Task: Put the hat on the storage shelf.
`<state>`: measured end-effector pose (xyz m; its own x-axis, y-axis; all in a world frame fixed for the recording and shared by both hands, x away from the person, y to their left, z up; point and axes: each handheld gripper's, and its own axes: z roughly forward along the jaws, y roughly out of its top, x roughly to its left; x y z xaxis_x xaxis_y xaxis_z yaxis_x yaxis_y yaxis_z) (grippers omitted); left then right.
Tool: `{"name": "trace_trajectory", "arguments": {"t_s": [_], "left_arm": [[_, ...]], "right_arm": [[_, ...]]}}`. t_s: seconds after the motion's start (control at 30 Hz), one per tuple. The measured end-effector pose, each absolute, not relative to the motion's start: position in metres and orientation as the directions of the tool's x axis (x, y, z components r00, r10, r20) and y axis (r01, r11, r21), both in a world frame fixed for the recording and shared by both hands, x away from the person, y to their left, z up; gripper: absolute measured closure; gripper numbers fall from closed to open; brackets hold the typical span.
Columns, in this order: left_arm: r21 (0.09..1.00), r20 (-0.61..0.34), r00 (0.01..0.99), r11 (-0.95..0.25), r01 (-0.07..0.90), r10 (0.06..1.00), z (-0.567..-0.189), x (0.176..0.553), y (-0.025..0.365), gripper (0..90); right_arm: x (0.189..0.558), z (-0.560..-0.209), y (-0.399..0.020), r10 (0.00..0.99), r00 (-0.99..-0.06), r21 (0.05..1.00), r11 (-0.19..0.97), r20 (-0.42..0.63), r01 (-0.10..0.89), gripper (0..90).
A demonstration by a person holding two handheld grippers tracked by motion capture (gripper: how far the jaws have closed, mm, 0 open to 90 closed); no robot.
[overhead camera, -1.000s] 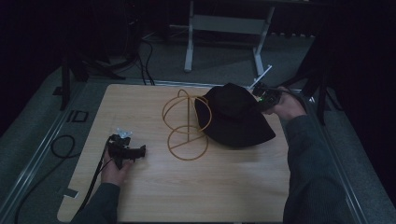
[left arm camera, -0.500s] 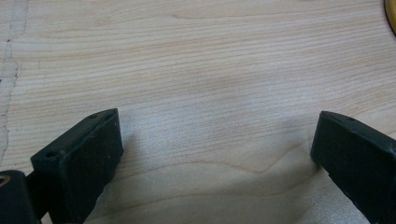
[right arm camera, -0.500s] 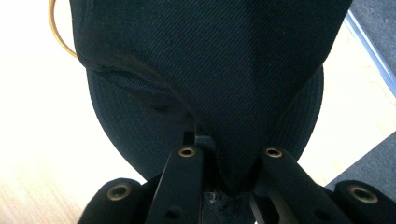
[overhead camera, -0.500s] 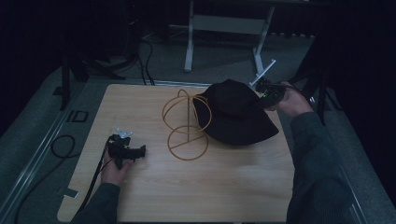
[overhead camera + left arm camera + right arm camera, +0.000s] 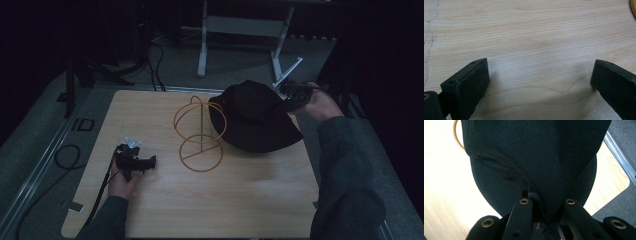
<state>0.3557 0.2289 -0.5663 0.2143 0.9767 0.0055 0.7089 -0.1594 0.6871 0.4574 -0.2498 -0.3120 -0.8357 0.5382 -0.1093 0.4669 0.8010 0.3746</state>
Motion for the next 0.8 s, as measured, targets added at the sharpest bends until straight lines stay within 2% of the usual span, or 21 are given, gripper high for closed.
{"name": "trace_trajectory", "arguments": {"t_s": [0.8], "left_arm": [[0.688, 0.006, 0.214, -0.159, 0.708, 0.977, -0.566, 0.356, 0.229, 2.5]], "right_arm": [[0.457, -0.296, -0.270, 0.568, -0.815, 0.375, 0.784, -0.112, 0.495, 85.4]]}}
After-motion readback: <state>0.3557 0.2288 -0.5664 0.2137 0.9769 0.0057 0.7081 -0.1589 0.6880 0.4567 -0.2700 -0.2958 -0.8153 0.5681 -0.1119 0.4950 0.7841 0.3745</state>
